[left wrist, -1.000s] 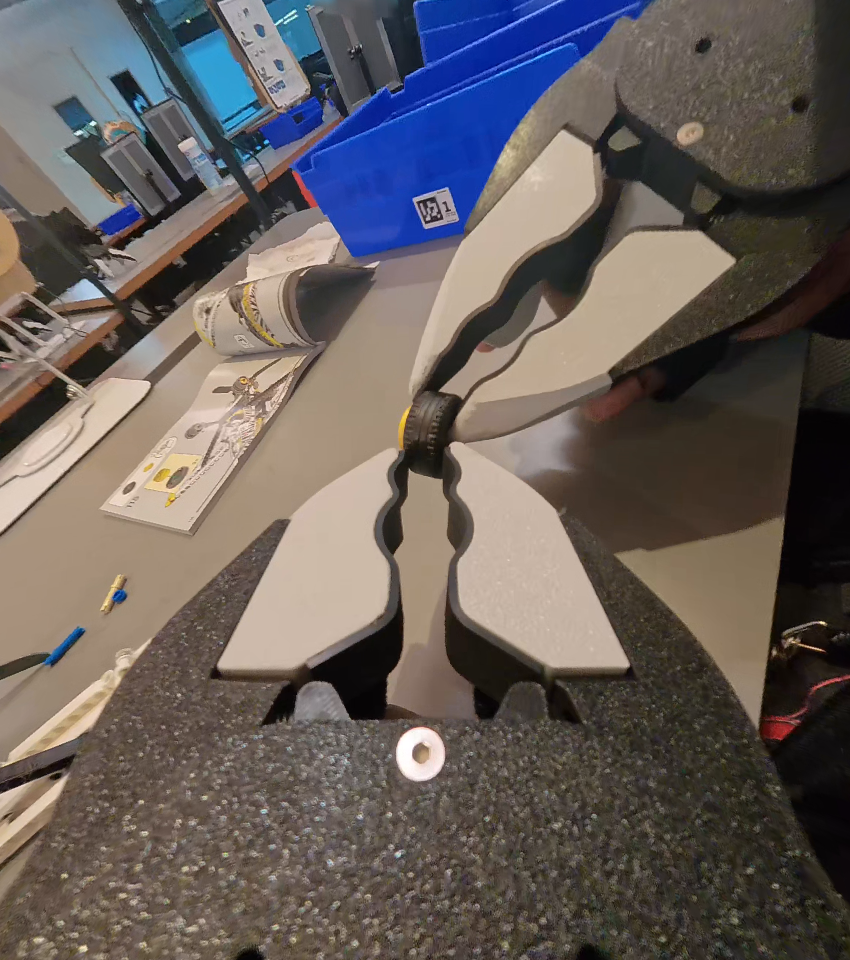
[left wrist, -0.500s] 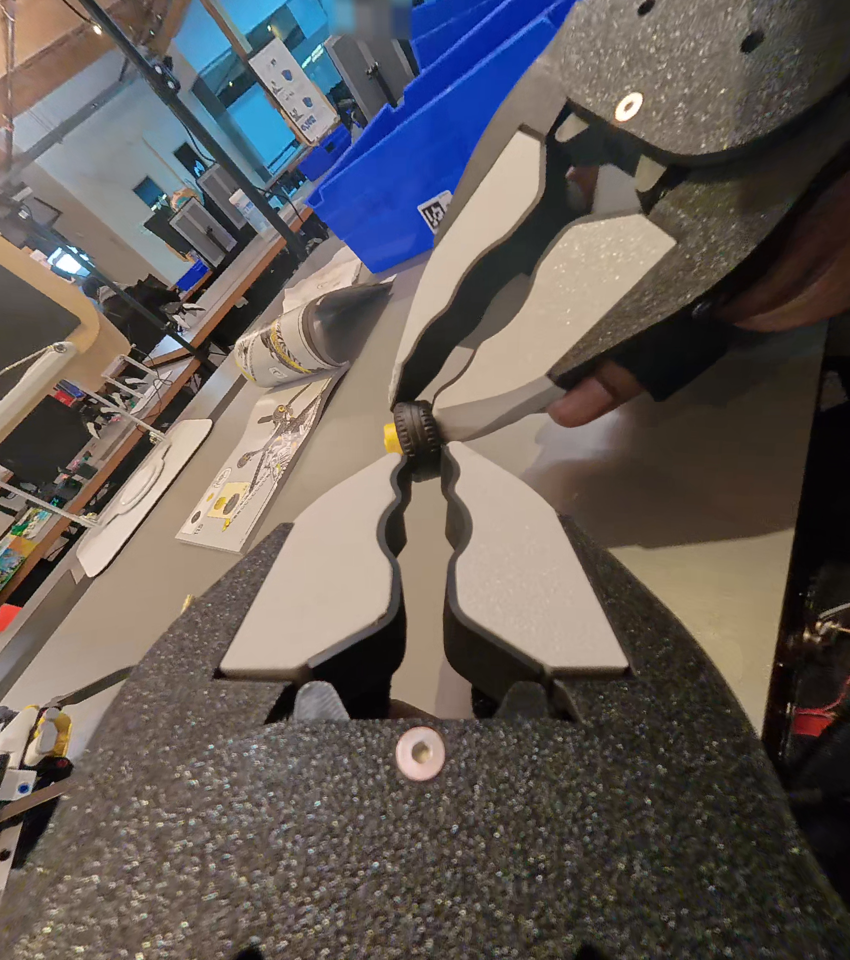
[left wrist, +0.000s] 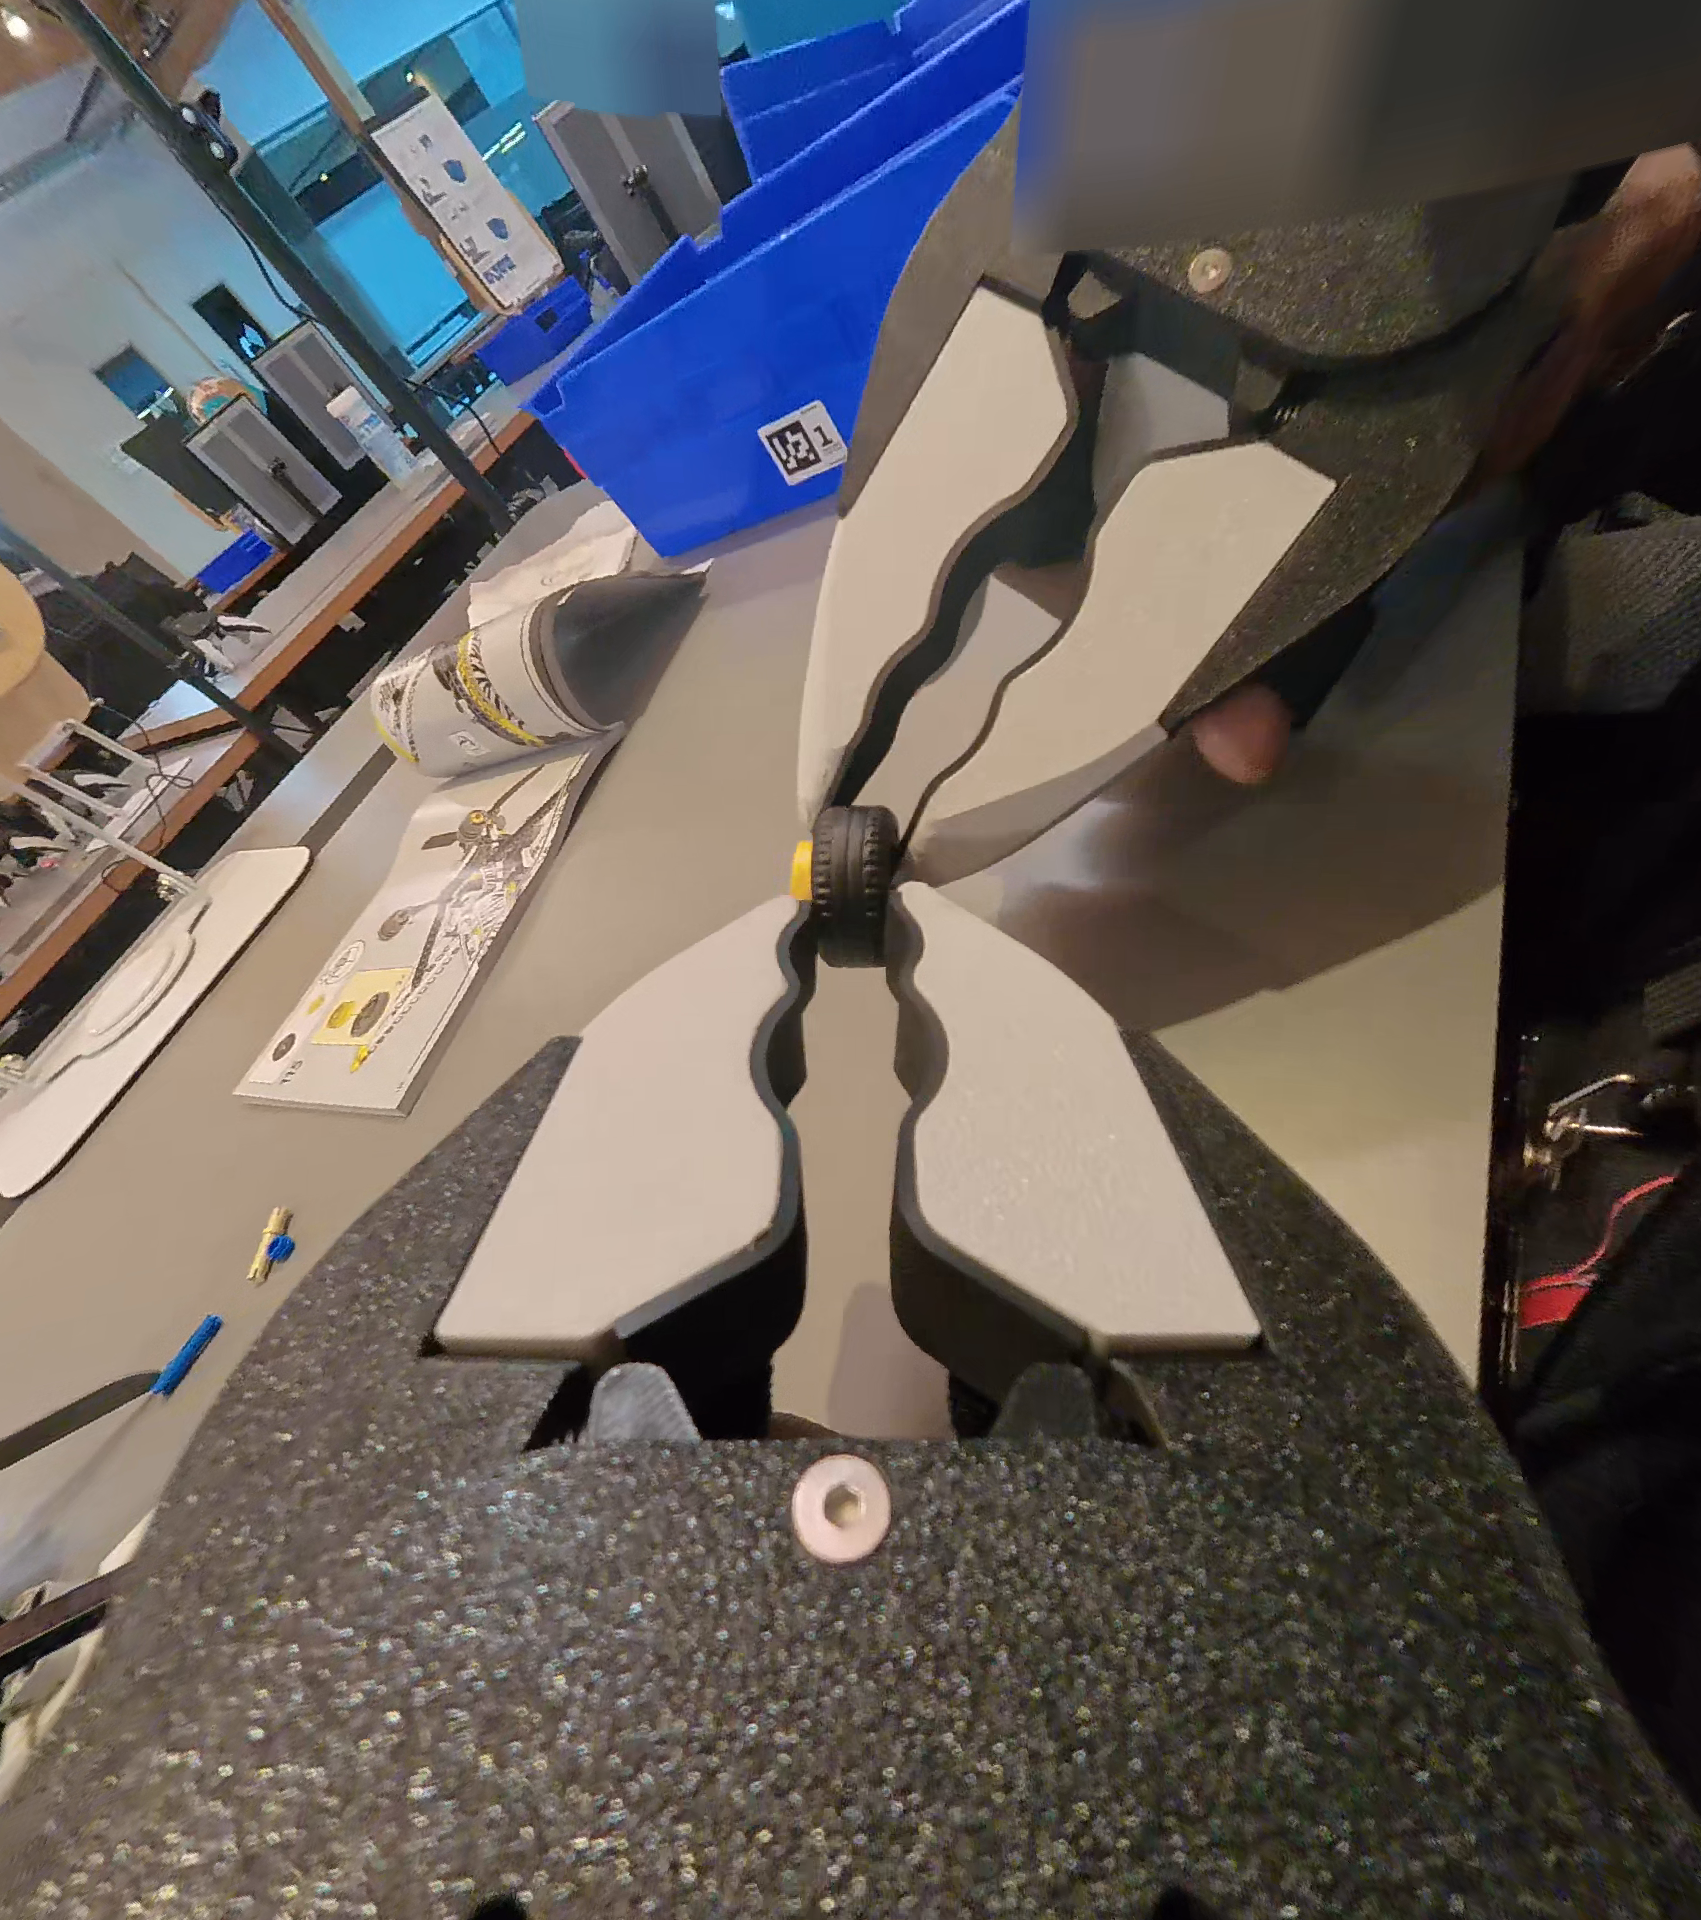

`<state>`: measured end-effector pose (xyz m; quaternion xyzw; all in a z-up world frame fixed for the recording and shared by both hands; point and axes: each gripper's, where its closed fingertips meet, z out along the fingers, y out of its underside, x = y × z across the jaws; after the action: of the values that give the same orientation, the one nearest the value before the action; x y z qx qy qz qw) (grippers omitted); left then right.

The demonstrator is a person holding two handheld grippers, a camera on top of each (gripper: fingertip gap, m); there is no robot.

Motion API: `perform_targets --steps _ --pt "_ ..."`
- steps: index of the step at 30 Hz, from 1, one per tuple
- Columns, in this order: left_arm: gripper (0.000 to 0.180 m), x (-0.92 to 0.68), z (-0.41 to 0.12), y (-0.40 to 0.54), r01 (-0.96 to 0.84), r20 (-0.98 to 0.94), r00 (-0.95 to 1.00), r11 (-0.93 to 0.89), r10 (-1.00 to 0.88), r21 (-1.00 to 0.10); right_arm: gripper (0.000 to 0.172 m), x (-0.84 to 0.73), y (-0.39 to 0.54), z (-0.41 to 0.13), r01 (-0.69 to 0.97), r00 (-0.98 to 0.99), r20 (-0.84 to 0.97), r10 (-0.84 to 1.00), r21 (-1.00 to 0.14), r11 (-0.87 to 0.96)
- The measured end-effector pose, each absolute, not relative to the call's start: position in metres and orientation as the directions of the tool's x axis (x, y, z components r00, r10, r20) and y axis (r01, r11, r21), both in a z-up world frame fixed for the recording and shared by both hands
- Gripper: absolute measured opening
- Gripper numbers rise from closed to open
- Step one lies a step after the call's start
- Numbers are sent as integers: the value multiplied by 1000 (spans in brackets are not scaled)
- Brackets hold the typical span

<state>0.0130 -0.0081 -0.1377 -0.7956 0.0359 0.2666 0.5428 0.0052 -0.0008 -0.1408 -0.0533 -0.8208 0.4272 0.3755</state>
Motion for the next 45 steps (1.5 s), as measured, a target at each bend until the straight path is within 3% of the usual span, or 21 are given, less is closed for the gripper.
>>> perform_targets --steps 7,11,25,30,36,45 --pt "13 17 -134 -9 -307 -397 894 -359 210 -881 23 12 -3 -139 -262 -738 567 366 -741 619" --pt "13 20 -131 -9 -269 -341 920 -325 191 -907 18 13 -5 -127 -249 -740 525 421 -795 554" --pt "14 28 -129 -7 -207 -265 950 -301 167 -931 14 21 -3 -126 -291 -691 584 425 -764 576" --pt "14 27 -131 -5 -211 -276 946 -324 171 -922 14 21 -2 -128 -290 -668 595 448 -762 580" --pt "14 38 -135 -3 -306 -360 926 -336 113 -891 14 32 0 -135 -230 -784 491 380 -798 557" --pt "14 42 -144 2 -448 -519 851 -404 79 -797 15 35 7 -152 -239 -794 557 244 -654 718"
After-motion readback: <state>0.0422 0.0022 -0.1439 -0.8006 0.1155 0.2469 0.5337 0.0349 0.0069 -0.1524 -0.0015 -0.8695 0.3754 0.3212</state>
